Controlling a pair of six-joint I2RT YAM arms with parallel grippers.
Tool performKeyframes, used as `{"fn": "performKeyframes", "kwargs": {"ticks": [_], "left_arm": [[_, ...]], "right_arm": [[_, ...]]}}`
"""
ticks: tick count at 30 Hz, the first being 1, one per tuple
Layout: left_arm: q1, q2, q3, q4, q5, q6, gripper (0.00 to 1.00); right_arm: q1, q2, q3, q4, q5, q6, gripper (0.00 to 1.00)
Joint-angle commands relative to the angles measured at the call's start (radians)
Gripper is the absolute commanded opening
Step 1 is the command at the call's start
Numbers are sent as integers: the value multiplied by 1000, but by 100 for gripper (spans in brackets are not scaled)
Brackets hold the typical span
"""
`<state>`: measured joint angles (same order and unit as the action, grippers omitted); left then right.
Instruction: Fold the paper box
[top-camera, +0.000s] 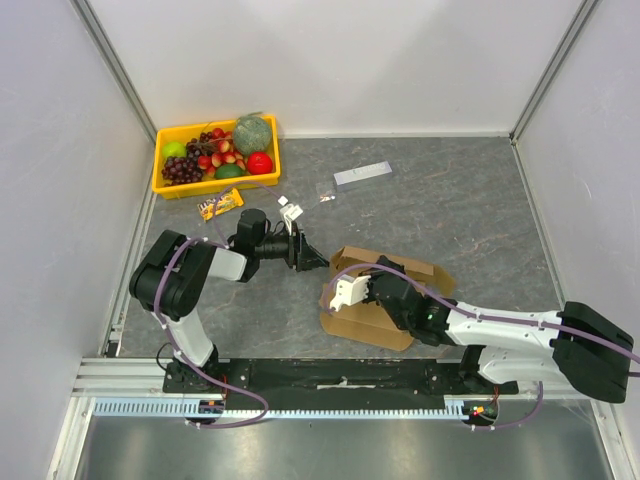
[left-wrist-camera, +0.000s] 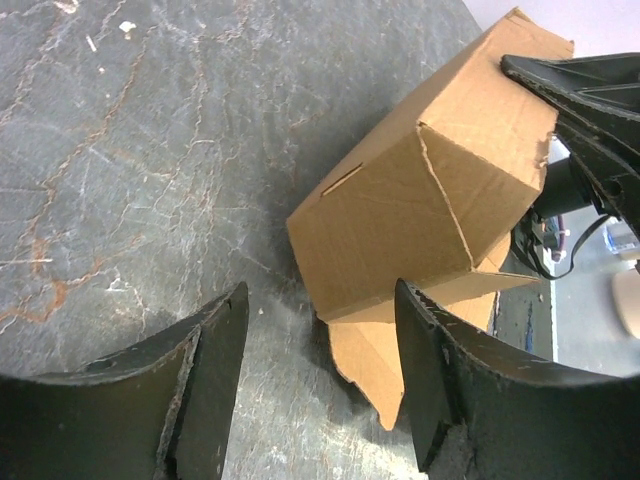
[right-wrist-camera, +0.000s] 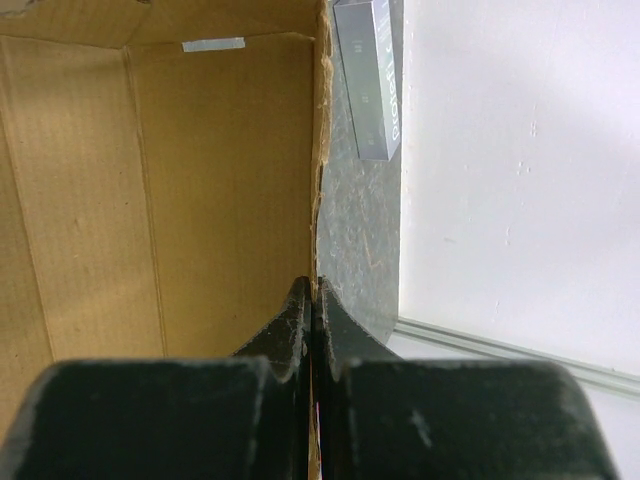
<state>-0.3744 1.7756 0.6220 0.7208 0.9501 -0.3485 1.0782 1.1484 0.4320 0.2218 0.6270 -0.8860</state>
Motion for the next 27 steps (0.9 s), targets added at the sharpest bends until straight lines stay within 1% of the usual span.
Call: {"fn": "performKeyframes", "kwargs": {"ticks": [1, 11, 27], "left_arm": [[3, 15, 24, 86, 78, 16, 67], [-12, 12, 24, 109, 93, 13, 70], [-54, -22, -19, 123, 38, 17, 70]], "right_arm": [[8, 7, 7, 73, 7, -19, 0], [9, -9, -6, 51, -24, 10, 0], [11, -18, -18, 57, -35, 61, 0]]}}
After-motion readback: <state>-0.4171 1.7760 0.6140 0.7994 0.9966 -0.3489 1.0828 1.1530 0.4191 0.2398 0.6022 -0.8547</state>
